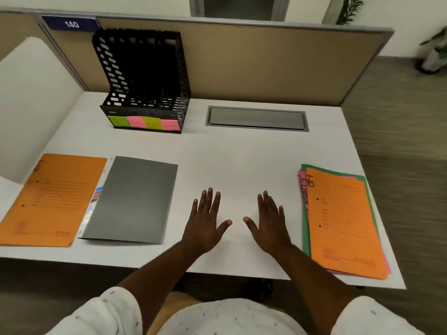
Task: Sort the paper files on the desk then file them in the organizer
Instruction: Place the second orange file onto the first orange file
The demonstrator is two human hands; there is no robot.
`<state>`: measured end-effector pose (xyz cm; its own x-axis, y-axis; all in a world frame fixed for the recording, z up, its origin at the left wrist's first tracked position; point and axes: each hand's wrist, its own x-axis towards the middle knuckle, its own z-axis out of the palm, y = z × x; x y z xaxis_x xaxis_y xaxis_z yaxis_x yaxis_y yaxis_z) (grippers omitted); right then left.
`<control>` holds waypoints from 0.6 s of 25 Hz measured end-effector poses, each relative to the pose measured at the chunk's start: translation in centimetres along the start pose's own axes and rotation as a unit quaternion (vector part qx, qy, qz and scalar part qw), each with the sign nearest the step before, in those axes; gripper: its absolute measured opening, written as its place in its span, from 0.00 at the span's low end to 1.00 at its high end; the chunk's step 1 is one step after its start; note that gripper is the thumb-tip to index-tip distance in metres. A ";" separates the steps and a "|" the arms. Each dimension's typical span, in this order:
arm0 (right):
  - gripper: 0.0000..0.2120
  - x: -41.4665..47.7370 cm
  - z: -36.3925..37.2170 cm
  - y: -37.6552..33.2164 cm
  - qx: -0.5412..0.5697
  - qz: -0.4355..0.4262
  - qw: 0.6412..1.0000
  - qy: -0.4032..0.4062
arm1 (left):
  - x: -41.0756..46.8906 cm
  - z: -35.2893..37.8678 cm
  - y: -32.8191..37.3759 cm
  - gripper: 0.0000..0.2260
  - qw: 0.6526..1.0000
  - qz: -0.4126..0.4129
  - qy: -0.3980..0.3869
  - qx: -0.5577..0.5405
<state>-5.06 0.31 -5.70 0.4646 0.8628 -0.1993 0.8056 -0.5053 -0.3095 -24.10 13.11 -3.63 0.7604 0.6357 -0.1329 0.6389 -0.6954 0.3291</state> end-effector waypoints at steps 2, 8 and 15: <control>0.42 -1.1 -0.8 3.3 0.000 0.010 1.000 0.007 | 0.6 1.0 3.5 0.38 1.000 0.009 -0.012 0.004; 0.43 -4.7 -2.3 12.1 -0.011 0.081 0.997 0.012 | 2.8 3.5 12.4 0.37 0.996 0.042 -0.081 -0.012; 0.40 -7.3 -2.7 19.2 0.037 0.171 0.984 -0.034 | 6.2 6.5 20.2 0.39 0.951 -0.058 -0.250 -0.171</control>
<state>8.02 -15.60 -7.69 0.6768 0.6398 -0.3642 0.5757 -0.7683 -0.2798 -5.76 0.81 -3.94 0.7028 0.4032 -0.5861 0.7109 -0.4269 0.5589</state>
